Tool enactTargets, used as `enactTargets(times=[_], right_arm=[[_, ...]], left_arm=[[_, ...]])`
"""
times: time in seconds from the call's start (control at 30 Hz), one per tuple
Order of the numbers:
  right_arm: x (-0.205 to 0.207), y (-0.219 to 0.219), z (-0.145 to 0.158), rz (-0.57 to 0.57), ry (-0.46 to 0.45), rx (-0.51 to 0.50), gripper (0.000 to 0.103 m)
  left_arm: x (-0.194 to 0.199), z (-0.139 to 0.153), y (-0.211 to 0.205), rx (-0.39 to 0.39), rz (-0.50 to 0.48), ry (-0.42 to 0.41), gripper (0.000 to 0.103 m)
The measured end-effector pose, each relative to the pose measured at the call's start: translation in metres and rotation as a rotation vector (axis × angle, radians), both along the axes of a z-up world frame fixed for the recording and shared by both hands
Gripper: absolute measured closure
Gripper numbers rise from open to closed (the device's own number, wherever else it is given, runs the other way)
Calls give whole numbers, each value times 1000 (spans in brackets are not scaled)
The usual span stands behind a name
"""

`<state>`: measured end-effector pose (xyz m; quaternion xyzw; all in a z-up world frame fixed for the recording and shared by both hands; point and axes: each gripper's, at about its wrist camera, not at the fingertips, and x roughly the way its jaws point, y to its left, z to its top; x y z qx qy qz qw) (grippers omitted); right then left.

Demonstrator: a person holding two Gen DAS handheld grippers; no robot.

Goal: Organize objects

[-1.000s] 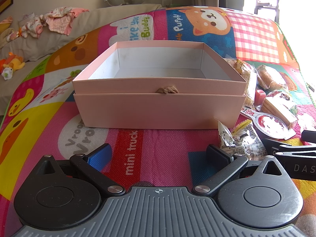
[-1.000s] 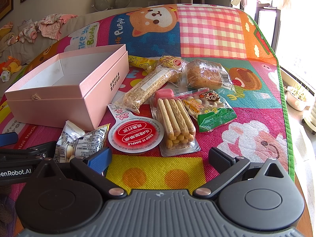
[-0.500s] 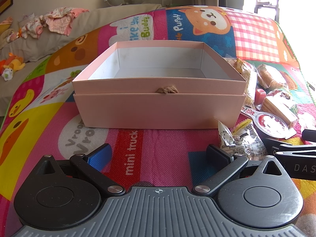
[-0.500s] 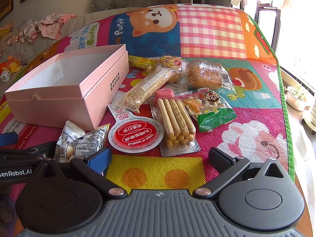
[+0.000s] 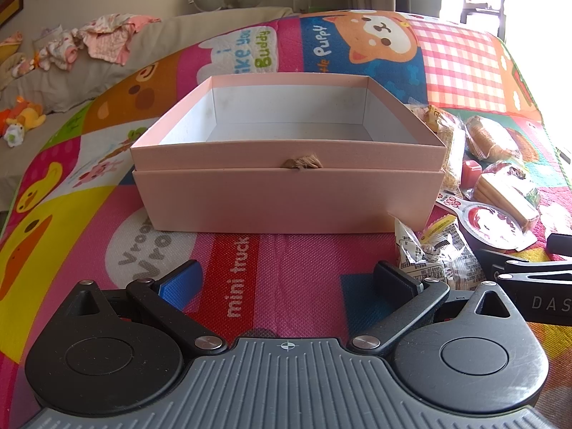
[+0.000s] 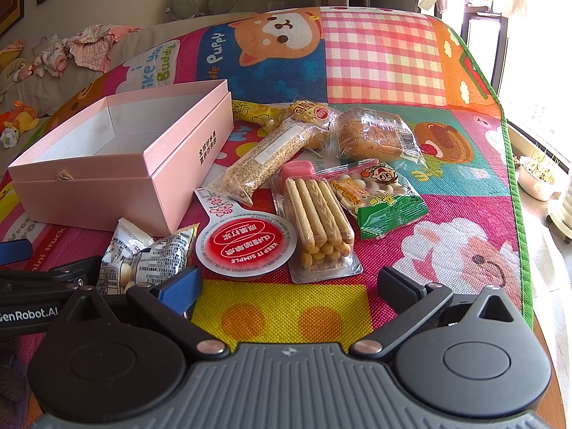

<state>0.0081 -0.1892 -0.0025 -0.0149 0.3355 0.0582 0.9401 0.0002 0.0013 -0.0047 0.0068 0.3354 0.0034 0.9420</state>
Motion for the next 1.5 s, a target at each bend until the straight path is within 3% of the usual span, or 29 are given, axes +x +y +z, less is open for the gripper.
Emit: enactTargets(times=[0.17, 0.4, 0.7, 0.83, 0.97, 1.07, 1.17, 1.3, 1.4, 1.5], right_arm=[[7, 4, -1, 6, 5, 14, 0], [14, -2, 6, 83, 95, -9, 0], [17, 0, 10, 58, 117, -13, 0], [21, 1, 11, 80, 137, -27, 0], [22, 0, 11, 97, 138, -29, 0], [21, -3, 11, 130, 123, -26, 0], [17, -4, 14, 178, 140, -23, 0], [-1, -1, 28, 262, 134, 8, 0], [-22, 2, 49, 257, 24, -17, 0], [-40, 3, 66, 260, -83, -64, 0]], left_arm=[[0, 4, -1, 6, 0, -1, 0], [-2, 4, -2, 3, 0, 0, 0], [-1, 9, 4, -17, -41, 40, 0], [-13, 30, 22, -92, -167, 86, 0], [-15, 72, 54, -60, -130, -12, 0], [6, 94, 81, -67, -60, -81, 0], [41, 101, 97, -54, -17, -90, 0], [99, 90, 106, -102, 3, 22, 0], [127, 73, 107, -126, 17, 103, 0], [137, 60, 98, -66, 4, 122, 5]])
